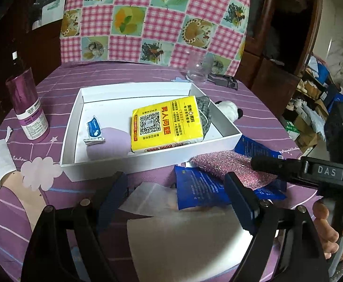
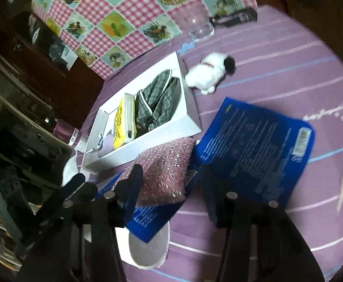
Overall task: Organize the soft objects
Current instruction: 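Grasp the pink glitter sponge with the right tool, then grasp the large blue printed packet with the left tool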
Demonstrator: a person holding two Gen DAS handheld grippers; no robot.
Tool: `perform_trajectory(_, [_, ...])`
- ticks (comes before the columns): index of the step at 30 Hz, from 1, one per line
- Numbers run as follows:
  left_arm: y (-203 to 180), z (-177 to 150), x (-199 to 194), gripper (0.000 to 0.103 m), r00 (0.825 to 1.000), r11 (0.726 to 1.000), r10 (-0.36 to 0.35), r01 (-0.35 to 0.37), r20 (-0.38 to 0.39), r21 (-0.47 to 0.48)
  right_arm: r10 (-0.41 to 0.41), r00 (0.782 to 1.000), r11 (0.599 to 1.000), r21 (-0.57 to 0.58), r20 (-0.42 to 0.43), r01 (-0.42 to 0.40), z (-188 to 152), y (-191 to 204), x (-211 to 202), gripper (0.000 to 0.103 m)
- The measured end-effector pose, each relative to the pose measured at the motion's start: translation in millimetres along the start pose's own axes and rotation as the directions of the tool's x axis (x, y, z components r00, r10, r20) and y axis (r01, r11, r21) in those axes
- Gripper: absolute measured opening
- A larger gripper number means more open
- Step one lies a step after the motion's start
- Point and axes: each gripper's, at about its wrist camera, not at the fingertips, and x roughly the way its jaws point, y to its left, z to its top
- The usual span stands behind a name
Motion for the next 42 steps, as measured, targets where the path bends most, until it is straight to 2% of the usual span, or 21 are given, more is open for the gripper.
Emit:
perform_trajectory(8, [-2,-2,6,0.085,1.0,1.0,0.007,-0.007,-0.021,0.013,0.091,0.996,0.995,0.032,0.0,-0.091,-4,-5,1,0.029])
perform_trajectory(13, [-2,-3,9,0.085,1.0,1.0,0.01,-0.01,-0.029,0.018,0.106,0.994,0.994,0.009,0.039,-0.107,-5,0,-9,0.02])
perform_trajectory(21, [-1,-3,7,0.085,1.0,1.0,-0.024,0.024,-0.016,0.002,0.109,0.98,0.994,0.004,0.165,-0.111,-3,-3,-45,0.018])
perform_trajectory(26, [-2,-1,5,0.085,0.997,0.998,-0.07,0.07,-0.02,-0.008,0.129,0.972,0.99,0.023,0.197,-0.137,0,-9,-56,0.018])
perform_trajectory(32, [-9,8,5,0.085,0.986,0.987,-0.16,0.159,-0.04,-0.03,0.135,0.966,0.988,0.038,0.22,-0.147,2,-14,-62,0.018])
perform_trajectory(39, [-16,27,10,0.085,0.967,0.973,-0.226,0.218,-0.116,-0.078,0.071,0.957,0.994,0.059,0.281,-0.091,5,-27,-83,0.018])
perform_trajectory(42, [-30,38,19,0.085,0.954,0.973,-0.23,0.224,-0.193,-0.053,0.073,0.954,0.991,0.085,0.29,-0.101,6,-35,-89,0.018])
